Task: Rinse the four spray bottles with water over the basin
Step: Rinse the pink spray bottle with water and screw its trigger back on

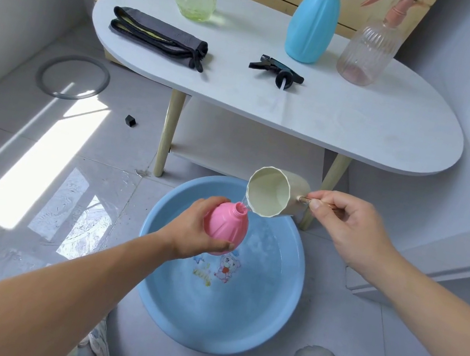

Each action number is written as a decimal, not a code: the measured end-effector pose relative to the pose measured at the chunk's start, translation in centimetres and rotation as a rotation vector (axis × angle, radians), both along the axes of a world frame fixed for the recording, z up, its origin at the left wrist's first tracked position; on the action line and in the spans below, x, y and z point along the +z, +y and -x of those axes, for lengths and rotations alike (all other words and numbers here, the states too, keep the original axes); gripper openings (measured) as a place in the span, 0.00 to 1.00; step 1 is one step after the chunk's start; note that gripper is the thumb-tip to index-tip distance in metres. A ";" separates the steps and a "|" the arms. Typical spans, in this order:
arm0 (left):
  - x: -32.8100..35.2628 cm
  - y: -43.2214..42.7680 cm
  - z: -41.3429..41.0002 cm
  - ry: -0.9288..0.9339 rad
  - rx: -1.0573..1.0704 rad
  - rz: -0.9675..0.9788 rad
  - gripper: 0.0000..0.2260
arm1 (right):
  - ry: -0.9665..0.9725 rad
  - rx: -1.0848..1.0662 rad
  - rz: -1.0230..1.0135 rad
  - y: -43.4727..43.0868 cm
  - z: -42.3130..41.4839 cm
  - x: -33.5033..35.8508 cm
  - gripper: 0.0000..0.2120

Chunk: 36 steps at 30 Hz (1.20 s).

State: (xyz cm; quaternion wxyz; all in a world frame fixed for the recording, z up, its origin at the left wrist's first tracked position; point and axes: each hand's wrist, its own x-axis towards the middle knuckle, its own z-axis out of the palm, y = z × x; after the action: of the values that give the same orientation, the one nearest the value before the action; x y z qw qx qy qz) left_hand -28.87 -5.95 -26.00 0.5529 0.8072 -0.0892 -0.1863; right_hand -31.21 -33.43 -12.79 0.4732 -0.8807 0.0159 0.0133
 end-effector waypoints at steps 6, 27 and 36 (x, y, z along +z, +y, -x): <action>0.2 -0.1 0.1 -0.015 -0.003 0.002 0.37 | -0.005 0.011 0.018 0.4 0.2 0.5 0.13; 0.7 -0.3 0.3 -0.004 -0.005 0.001 0.35 | -0.127 0.097 0.146 0.7 0.3 0.8 0.10; 1.0 -0.3 0.3 -0.019 0.006 0.004 0.32 | -0.148 0.144 0.190 0.6 0.4 1.0 0.08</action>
State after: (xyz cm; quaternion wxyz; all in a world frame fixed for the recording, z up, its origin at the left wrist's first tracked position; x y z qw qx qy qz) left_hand -29.17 -6.25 -25.02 0.5543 0.8081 -0.0921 -0.1768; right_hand -31.64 -32.79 -11.83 0.3855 -0.9189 -0.0813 -0.0195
